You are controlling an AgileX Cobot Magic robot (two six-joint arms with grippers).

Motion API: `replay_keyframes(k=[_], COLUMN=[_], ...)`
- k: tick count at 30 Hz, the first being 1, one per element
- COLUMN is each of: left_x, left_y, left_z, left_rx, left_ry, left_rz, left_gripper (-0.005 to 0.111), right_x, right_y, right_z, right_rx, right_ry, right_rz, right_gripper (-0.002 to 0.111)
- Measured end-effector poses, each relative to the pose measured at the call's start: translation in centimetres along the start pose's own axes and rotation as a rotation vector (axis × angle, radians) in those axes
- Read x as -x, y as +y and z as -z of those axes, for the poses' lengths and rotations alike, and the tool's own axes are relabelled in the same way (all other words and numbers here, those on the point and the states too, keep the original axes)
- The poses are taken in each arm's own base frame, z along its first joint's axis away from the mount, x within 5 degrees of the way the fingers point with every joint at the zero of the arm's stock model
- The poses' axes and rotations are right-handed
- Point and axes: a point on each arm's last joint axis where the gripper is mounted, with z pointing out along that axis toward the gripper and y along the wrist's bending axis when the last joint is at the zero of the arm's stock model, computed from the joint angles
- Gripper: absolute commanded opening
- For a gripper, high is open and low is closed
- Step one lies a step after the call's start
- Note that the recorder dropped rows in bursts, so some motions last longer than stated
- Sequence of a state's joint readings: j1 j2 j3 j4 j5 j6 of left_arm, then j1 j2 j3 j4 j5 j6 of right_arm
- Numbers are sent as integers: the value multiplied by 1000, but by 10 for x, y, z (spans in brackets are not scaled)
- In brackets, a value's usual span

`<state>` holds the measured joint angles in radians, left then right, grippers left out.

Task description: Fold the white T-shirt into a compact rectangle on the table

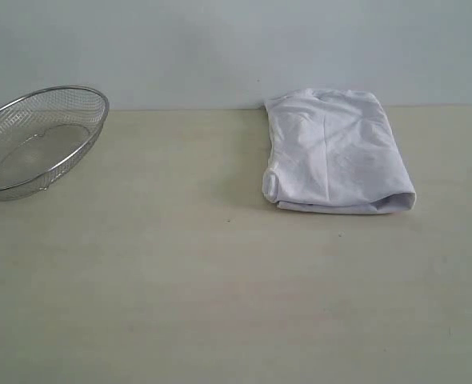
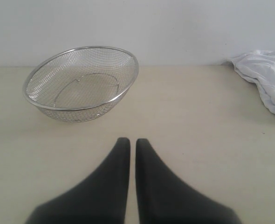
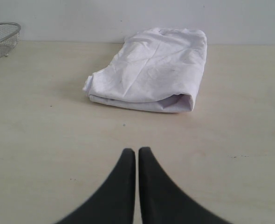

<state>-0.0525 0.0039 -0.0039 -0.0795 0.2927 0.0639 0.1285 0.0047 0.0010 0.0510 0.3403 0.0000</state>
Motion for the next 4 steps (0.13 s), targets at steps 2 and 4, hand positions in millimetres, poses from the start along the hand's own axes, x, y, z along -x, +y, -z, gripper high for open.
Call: replay_keyframes(k=[2,4], left_x=[0,0], left_y=[0,0], left_z=[0,0], left_rx=[0,0], left_ry=[0,0], left_rz=[0,0], left_gripper=[5,5], right_x=[0,0], right_y=[0,0], right_z=[0,0], right_rx=[0,0], right_ry=[0,0], right_rz=[0,0], right_gripper=[0,0])
